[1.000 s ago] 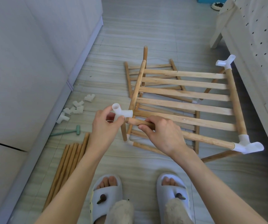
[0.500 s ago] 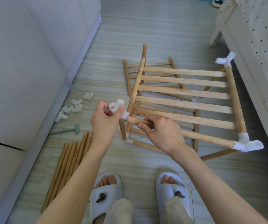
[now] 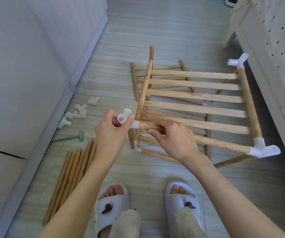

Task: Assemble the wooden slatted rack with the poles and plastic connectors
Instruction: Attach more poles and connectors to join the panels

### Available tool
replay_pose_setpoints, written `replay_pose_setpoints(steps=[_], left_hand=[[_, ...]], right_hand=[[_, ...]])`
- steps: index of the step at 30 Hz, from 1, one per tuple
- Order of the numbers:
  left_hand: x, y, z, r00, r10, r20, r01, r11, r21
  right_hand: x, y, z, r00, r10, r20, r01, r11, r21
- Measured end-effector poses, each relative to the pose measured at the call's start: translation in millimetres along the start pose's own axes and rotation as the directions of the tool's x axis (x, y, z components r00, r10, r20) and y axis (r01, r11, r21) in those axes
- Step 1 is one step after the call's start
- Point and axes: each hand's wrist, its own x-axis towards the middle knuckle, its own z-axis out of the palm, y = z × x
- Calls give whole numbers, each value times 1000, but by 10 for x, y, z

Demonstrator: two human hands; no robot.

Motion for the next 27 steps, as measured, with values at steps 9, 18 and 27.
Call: replay_pose_setpoints(steps=[9,18,27], left_hand=[[-45,84,84,993,110,44,-113,989,99],[-9,-240,-90,958,36,286,36,970,-242],[-4,-396,35,907,27,420,146,916,-374]], right_hand=[[14,-7,35,999,-35,29,36,999,-41],[68,-29,20,992,-112,60,112,994,3],[188,-118,74,982,-176,74,182,980,-79]])
